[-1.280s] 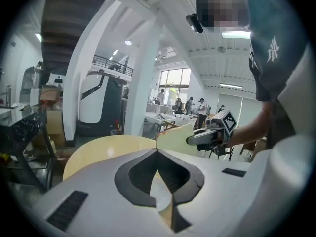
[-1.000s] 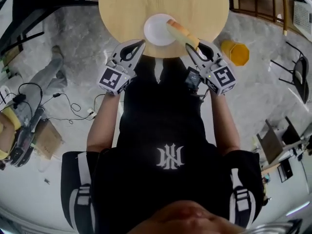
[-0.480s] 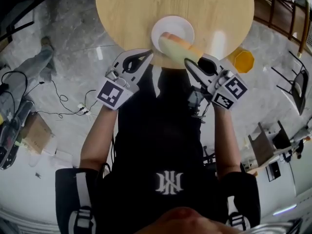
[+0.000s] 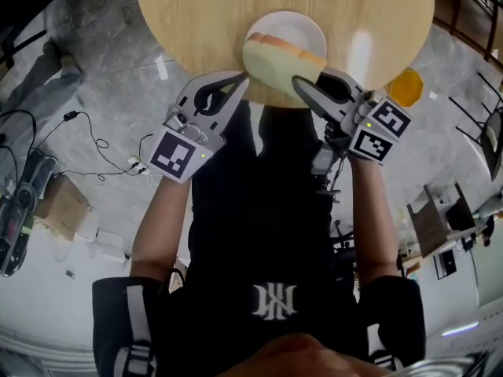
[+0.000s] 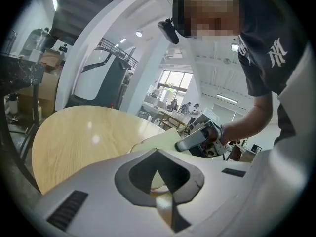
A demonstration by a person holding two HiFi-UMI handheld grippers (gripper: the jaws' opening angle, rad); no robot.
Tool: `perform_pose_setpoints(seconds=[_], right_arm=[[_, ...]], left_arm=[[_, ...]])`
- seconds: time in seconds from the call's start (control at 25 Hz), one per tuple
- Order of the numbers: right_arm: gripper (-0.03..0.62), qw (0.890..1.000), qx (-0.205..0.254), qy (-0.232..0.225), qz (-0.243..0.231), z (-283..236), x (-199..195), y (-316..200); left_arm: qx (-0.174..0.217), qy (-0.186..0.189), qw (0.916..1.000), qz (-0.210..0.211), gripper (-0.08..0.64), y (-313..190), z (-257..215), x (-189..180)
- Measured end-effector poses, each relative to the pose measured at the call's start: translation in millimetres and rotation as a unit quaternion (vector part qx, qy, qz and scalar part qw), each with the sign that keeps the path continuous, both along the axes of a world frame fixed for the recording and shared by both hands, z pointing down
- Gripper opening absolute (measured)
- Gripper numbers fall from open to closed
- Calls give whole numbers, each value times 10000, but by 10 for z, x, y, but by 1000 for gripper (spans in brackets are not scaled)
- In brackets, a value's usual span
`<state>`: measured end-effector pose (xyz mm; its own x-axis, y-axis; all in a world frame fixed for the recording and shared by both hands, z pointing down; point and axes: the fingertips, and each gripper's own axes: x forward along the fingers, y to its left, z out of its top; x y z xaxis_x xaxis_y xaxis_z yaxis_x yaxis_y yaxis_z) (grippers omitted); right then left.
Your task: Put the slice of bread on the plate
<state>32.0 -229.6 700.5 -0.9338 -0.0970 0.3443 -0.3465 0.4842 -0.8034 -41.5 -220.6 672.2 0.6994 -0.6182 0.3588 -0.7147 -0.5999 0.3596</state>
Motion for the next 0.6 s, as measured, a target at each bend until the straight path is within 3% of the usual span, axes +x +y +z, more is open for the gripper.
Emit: perform_pose_setpoints(seconds=[0.32, 0.6], right_arm=[[118, 9992, -42, 325, 214, 151, 93, -87], [170, 9903, 667, 1209, 136, 265, 79, -136]], left_arm=[[21, 19, 10000, 69, 8, 18, -8, 37], [22, 23, 9999, 114, 8, 60, 46, 38]])
